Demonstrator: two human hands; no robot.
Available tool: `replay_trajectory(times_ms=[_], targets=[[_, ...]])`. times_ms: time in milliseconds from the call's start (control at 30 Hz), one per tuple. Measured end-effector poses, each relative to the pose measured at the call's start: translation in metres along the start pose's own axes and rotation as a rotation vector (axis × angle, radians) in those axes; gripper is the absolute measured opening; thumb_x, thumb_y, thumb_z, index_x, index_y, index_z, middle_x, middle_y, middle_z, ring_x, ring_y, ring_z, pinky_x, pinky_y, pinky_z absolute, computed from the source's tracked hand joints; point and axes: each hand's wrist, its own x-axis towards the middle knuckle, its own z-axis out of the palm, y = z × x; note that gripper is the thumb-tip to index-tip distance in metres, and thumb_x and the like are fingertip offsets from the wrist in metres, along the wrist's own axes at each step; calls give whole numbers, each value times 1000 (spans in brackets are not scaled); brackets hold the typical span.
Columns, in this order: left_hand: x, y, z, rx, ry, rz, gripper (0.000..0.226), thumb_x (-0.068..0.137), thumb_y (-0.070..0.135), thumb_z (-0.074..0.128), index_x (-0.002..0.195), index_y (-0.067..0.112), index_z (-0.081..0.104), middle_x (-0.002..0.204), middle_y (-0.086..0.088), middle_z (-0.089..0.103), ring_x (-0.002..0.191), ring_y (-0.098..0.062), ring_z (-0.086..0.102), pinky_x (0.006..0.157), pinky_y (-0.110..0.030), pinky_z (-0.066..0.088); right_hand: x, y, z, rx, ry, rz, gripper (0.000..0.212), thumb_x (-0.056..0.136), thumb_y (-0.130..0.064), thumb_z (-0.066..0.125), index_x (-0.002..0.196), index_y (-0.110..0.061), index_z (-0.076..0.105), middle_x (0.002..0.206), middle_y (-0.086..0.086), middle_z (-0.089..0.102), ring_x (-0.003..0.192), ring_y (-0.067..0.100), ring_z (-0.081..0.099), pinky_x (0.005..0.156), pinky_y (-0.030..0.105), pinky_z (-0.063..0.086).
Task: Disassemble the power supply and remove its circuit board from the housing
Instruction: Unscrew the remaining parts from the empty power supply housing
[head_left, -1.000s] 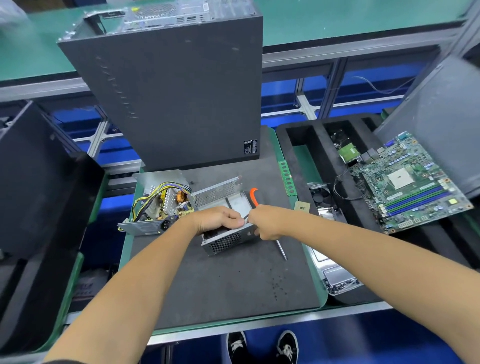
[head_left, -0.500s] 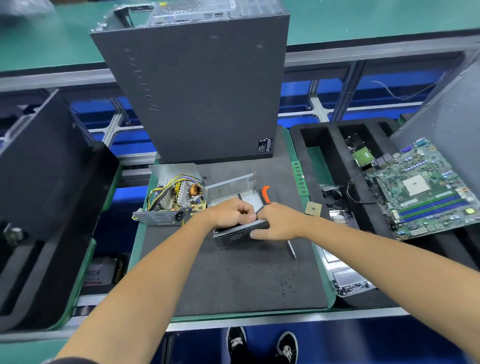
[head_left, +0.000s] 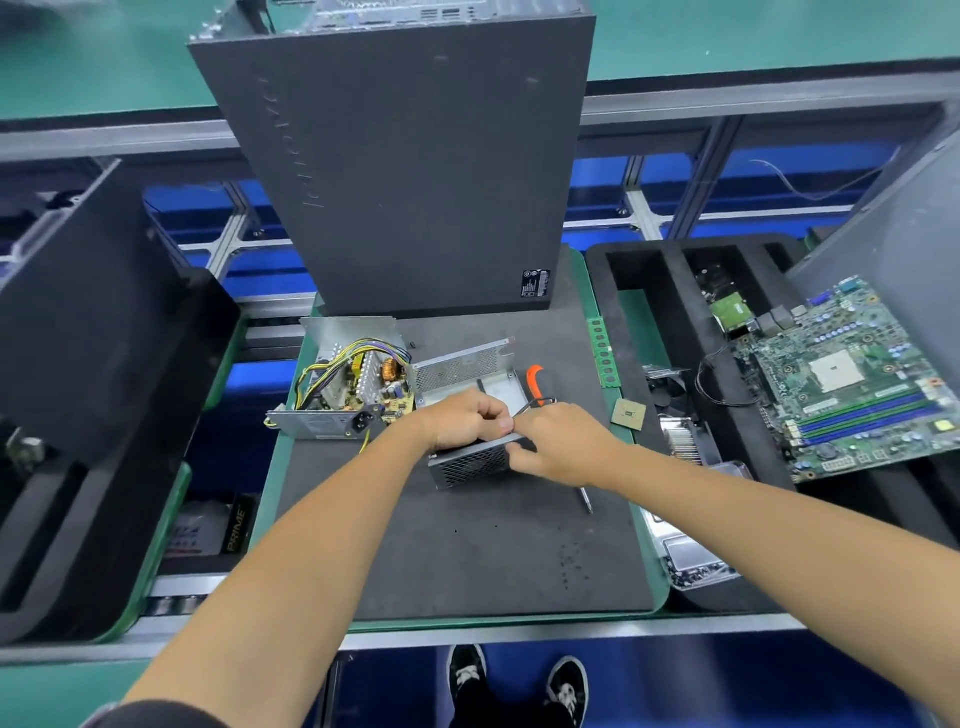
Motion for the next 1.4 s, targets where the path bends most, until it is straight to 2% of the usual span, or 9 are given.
replay_trajectory(times_ms=[200, 533, 633, 767, 867, 933, 1133, 1267, 1400], targets=[[1, 0, -1, 4, -3, 4, 33, 96, 16, 52, 64, 22, 53, 59, 10, 45, 54, -2, 37, 58, -22, 30, -1, -3, 4, -27, 49, 36, 26, 85, -32, 49, 69, -12, 43, 62, 0, 44, 62, 28, 45, 56, 33, 31], [-5, 11, -11, -76, -11, 20, 36, 97, 15, 49, 62, 21, 47, 61, 5, 38, 58, -9, 31, 59, -28, 24, 2, 0, -18, 208, 1, 11, 24, 89, -27, 51, 69, -16, 42, 64, 2, 50, 65, 25, 45, 57, 34, 33], [-12, 28, -32, -134, -67, 8, 30, 100, 20, 46, 75, 16, 63, 64, 7, 55, 59, -7, 47, 61, -22, 37, 14, 0, -42, 385, -10, 60, 26, 84, -20, 56, 62, -11, 47, 49, -5, 41, 51, 15, 38, 52, 31, 31], [-21, 43, -58, -255, -136, -46, 23, 99, 25, 48, 83, 17, 63, 65, 10, 65, 54, -3, 57, 54, -16, 44, 36, -3, -70, 638, -133, 170, 31, 84, -17, 59, 59, -5, 46, 54, 9, 36, 53, 20, 36, 56, 30, 31], [-26, 46, -66, -225, -130, -37, 13, 88, 31, 57, 93, 20, 62, 83, 8, 64, 76, -8, 56, 72, -19, 42, 47, -1, -84, 733, -222, 236, 30, 88, -20, 58, 62, -7, 54, 51, 7, 47, 49, 23, 51, 56, 32, 41], [-27, 44, -71, -191, -74, -19, 26, 79, 31, 62, 104, 23, 60, 96, 3, 64, 91, -12, 55, 87, -27, 40, 52, -2, -91, 802, -241, 267, 31, 86, -16, 57, 57, -11, 52, 45, 0, 51, 48, 18, 58, 51, 27, 44], [-32, 37, -81, -151, 29, 16, 13, 93, 15, 59, 102, 16, 68, 90, 4, 69, 82, -5, 63, 82, -23, 47, 63, -1, -103, 620, -144, 290, 38, 81, -32, 62, 55, -14, 41, 51, 2, 43, 50, 14, 53, 55, 27, 38], [-35, 33, -86, -193, 42, 3, 22, 95, 19, 57, 112, 12, 68, 105, -7, 72, 94, -22, 68, 87, -39, 55, 57, 42, -95, 462, 240, 580, 32, 84, -20, 54, 57, -11, 40, 56, 4, 47, 52, 19, 41, 54, 28, 35], [-36, 25, -91, -224, 72, -9, 23, 93, 23, 59, 112, 17, 70, 105, 7, 72, 100, -19, 68, 92, -67, 39, 52, 45, -60, 361, -108, 701, 46, 91, -28, 60, 55, -10, 37, 51, 8, 43, 47, 22, 47, 47, 26, 37]])
